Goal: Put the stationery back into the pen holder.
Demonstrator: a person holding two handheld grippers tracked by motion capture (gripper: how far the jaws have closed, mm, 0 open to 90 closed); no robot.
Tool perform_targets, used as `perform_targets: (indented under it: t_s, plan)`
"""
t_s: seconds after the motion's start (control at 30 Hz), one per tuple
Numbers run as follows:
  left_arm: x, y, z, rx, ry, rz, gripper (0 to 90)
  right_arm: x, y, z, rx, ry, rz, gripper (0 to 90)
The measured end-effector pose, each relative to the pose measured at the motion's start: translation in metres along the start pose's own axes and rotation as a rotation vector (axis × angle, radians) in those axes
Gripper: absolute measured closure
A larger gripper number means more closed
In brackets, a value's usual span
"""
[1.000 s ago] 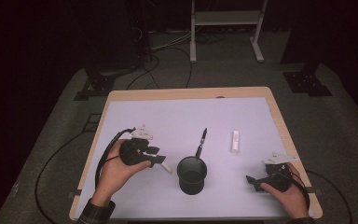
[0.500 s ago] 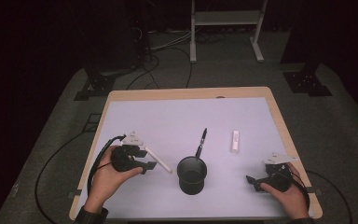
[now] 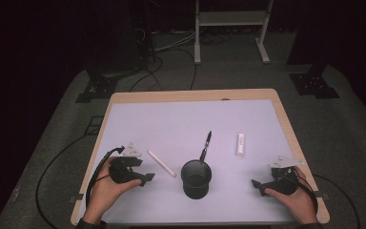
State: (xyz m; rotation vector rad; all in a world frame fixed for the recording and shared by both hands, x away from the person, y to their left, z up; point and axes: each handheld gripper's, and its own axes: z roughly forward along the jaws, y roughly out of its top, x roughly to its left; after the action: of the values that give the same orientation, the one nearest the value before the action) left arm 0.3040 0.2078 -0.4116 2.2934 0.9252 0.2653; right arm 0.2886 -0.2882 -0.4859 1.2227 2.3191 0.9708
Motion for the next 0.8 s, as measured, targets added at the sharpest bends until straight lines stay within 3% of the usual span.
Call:
perform_targets:
  t_s: [0.23, 0.4, 0.57, 0.8]
  plan:
    - [0.005, -0.017, 0.007, 0.002, 0.032, 0.001, 17.1, 0.0, 0.0, 0.0, 0.001, -0.001, 0.0, 0.0]
    - [0.014, -0.032, 0.014, 0.009, 0.059, -0.025, 13.4, 0.0, 0.0, 0.0, -0.001, -0.001, 0.0, 0.0]
    - [0.018, -0.044, 0.02, -0.001, 0.077, -0.016, 12.0, 0.0, 0.0, 0.0, -0.001, -0.002, 0.001, 0.0]
    - [0.02, -0.052, 0.023, -0.016, 0.132, -0.023, 8.7, 0.001, 0.0, -0.001, -0.004, -0.006, 0.003, 0.8]
